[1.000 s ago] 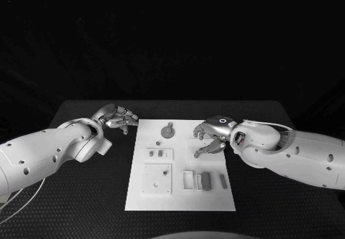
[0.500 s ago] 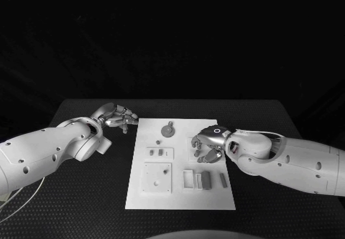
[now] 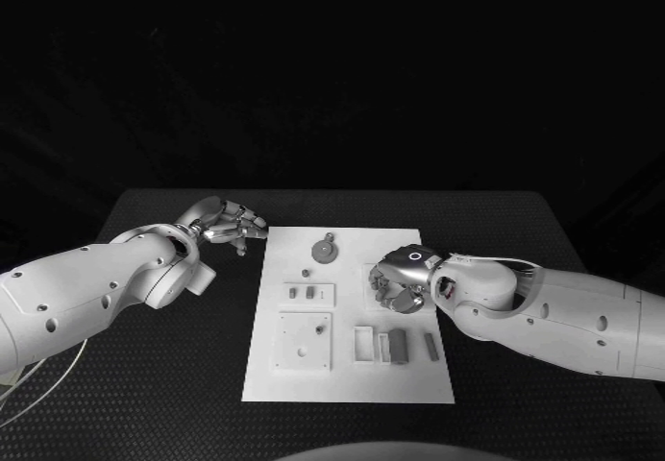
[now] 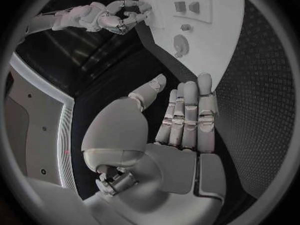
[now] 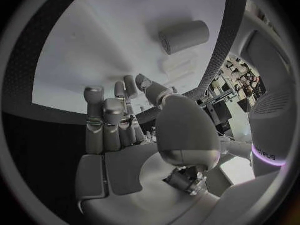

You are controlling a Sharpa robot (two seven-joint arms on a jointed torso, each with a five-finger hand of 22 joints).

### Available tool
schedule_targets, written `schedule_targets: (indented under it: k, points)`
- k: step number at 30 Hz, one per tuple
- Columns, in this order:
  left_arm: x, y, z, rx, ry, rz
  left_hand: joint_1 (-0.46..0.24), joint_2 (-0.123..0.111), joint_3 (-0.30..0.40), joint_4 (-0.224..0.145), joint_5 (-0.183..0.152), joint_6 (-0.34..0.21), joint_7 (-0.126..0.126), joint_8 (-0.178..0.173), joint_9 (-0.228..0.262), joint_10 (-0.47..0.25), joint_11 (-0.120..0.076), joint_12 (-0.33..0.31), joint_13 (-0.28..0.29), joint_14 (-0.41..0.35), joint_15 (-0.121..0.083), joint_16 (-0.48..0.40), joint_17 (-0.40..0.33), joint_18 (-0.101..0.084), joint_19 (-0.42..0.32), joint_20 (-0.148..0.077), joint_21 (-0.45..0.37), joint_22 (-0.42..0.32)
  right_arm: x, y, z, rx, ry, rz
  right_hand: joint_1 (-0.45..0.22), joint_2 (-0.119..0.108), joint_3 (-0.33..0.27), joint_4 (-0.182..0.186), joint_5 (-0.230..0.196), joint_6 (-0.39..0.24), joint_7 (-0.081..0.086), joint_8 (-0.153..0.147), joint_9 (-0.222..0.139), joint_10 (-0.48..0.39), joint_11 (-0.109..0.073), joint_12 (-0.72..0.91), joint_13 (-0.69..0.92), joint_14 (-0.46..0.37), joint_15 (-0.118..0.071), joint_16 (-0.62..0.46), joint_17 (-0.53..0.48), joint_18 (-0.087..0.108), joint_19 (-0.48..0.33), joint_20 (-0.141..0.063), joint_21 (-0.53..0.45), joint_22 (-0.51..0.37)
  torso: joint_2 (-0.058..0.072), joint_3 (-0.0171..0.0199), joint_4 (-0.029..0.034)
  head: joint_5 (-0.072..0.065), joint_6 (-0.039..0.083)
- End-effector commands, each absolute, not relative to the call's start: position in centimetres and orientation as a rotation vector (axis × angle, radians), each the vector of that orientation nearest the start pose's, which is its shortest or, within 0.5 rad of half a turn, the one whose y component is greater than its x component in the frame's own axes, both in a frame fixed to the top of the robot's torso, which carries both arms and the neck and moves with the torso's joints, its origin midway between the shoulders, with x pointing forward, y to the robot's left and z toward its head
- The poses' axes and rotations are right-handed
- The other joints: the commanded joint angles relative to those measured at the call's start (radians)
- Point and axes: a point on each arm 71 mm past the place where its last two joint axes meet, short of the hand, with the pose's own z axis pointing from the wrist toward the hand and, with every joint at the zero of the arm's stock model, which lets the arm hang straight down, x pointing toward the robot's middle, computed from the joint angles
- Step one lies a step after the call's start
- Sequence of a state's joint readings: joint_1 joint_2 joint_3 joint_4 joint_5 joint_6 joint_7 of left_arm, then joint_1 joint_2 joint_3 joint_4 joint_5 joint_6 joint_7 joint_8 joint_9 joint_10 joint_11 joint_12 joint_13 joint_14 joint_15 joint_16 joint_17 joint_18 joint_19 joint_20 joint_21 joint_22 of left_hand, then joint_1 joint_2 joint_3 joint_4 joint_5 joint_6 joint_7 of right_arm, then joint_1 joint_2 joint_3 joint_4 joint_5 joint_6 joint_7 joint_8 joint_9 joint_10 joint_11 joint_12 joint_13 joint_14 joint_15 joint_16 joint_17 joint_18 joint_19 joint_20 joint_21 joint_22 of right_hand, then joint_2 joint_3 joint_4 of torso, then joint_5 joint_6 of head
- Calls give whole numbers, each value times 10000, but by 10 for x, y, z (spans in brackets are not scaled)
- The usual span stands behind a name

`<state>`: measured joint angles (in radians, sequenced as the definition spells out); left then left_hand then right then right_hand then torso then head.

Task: Assemble the parts on the task board

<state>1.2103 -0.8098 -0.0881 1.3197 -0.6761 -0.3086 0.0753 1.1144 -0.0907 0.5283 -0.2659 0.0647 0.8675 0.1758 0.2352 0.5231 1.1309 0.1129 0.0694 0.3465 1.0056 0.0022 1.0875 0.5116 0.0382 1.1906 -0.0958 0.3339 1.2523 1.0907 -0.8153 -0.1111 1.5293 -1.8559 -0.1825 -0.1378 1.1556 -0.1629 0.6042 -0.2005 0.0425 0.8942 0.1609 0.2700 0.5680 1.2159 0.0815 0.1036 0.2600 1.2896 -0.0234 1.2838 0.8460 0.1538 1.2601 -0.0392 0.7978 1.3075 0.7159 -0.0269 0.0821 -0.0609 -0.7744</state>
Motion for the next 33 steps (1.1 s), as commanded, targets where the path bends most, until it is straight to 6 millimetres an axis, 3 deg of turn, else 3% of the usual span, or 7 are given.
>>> schedule_targets:
  k: [1, 18, 21, 33]
  points:
    - [518, 250, -211, -5891, 17354, -9530, 48, -8, -5, -33, -58, -8, 89, 59, -16, -50, 4, 14, 17, 95, 5, 5, 15, 680, 80, 0, -51, 15, 442, -178, -264, -6201, 17656, 4580, 38, 201, -10, -158, 59, 129, -20, 71, 11, 141, -24, 43, 32, 27, -91, 35, -22, 1080, 55, 10, 70, 200, 0, -2, -2, 12, -14]
    - [518, 251, -211, -5917, 17401, -9499, 35, -4, -8, -22, -58, -10, 90, 61, -18, -52, 5, 13, 18, 96, 6, 3, 17, 679, 82, 1, -55, 17, 441, -172, -264, -6239, 17343, 4663, -74, 905, -16, -611, 60, 697, -261, 345, 104, 731, -262, 251, 264, 45, -322, 90, -33, 1080, 106, 27, 137, 203, 0, -2, -6, 23, -49]
    - [518, 251, -211, -5922, 17398, -9490, 35, -2, -7, -21, -58, -12, 90, 62, -19, -54, 5, 12, 18, 96, 6, 3, 18, 680, 82, 0, -56, 18, 442, -172, -263, -6279, 17136, 4545, -15, 1148, 23, -843, 60, 983, -375, 487, 172, 1020, -377, 386, 399, 41, -432, 106, -30, 1080, 113, 25, 168, 208, 0, -3, 0, 20, -59]
    - [518, 252, -211, -5928, 17391, -9472, 40, 1, -4, -22, -57, -13, 89, 65, -21, -57, 5, 10, 20, 96, 5, 2, 20, 682, 84, -2, -61, 22, 439, -170, -258, -6114, 16661, 4722, 116, 1215, 18, -897, 60, 1252, -472, 607, 261, 1281, -523, 513, 637, 41, -577, 122, -29, 1080, 130, 8, 216, 206, -4, 2, -1, 10, -59]
